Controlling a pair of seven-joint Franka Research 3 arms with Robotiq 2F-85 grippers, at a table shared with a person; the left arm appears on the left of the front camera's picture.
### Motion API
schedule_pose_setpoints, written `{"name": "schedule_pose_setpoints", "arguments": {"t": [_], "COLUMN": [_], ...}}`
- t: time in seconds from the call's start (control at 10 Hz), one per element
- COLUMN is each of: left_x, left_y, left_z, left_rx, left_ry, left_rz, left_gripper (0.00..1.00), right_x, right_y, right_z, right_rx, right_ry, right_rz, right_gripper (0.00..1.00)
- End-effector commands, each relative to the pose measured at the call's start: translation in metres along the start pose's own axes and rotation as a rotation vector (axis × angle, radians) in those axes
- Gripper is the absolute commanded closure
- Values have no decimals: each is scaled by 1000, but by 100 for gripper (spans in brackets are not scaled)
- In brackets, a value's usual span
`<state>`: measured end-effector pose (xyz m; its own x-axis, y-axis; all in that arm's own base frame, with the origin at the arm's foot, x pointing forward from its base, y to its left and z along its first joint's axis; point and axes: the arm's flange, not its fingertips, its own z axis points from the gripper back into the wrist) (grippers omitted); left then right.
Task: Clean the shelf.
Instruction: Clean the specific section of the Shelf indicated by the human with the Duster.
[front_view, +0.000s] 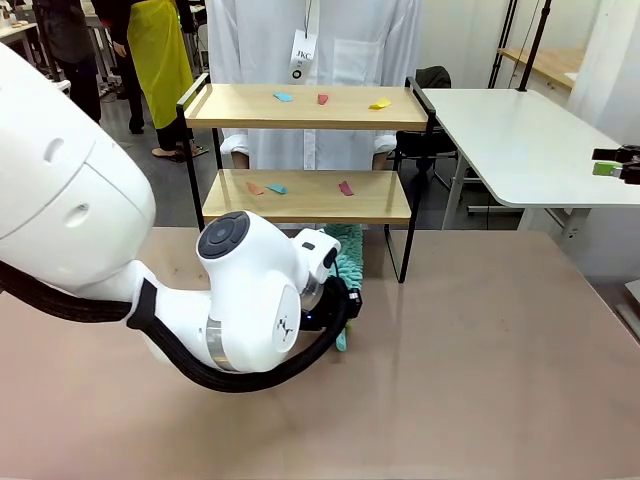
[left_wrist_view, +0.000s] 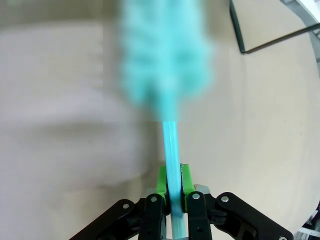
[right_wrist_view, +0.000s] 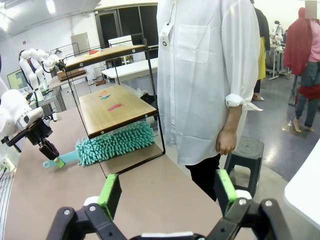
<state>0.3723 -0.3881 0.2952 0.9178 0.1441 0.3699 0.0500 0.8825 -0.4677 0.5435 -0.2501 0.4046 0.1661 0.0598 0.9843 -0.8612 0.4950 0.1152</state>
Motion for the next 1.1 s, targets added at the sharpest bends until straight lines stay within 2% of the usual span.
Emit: {"name": "schedule_pose_setpoints", "arguments": {"t": [0.0,1.0], "left_x": [4,36], "left_y": [2,67], "left_z": [21,79], "left_rx": [59,270], "left_ry": [5,0], "left_rz": [0,-44], "left_gripper": [87,87], "right_x": [2,2], "right_y": [1,1], "right_z": [-1,-1], "right_rx": [2,2], "right_ry": [-2,-2], "right_rz": [4,4], "right_gripper": [0,0]}}
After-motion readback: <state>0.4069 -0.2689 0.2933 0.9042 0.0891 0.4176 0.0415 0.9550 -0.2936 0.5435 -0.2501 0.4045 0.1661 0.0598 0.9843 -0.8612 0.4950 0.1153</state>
